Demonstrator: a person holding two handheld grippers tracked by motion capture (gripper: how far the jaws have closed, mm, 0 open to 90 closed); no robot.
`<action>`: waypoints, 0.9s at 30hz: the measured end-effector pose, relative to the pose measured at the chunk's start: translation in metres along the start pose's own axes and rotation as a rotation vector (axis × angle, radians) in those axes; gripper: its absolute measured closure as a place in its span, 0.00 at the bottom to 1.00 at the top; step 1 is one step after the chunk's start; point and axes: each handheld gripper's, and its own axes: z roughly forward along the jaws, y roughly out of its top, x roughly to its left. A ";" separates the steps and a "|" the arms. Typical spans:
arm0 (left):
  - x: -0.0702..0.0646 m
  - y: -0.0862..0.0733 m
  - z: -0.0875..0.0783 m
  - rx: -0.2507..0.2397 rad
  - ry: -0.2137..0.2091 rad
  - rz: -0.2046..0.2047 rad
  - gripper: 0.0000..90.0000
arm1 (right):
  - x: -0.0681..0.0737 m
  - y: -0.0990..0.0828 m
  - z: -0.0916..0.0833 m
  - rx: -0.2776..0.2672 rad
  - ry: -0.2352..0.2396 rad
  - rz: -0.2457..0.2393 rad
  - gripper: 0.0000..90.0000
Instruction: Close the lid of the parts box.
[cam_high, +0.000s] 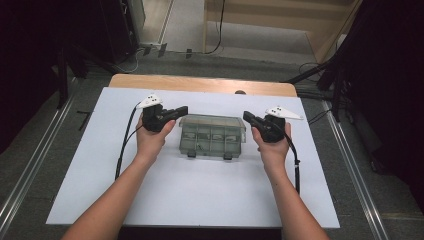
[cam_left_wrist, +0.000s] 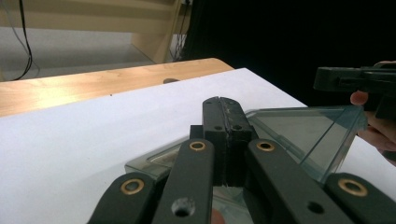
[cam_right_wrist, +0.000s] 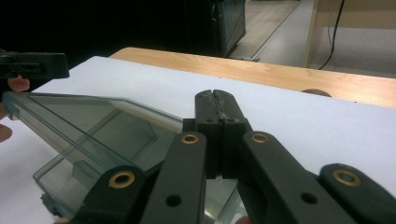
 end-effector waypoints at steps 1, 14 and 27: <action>-0.001 -0.001 -0.001 0.000 -0.002 0.005 1.00 | 0.001 -0.001 -0.001 -0.001 0.003 0.000 1.00; -0.012 -0.015 -0.012 -0.003 -0.022 0.033 1.00 | 0.015 -0.018 -0.010 -0.002 0.045 -0.056 1.00; -0.024 -0.036 -0.018 -0.006 -0.011 0.043 1.00 | 0.026 -0.036 -0.014 -0.014 0.038 -0.066 1.00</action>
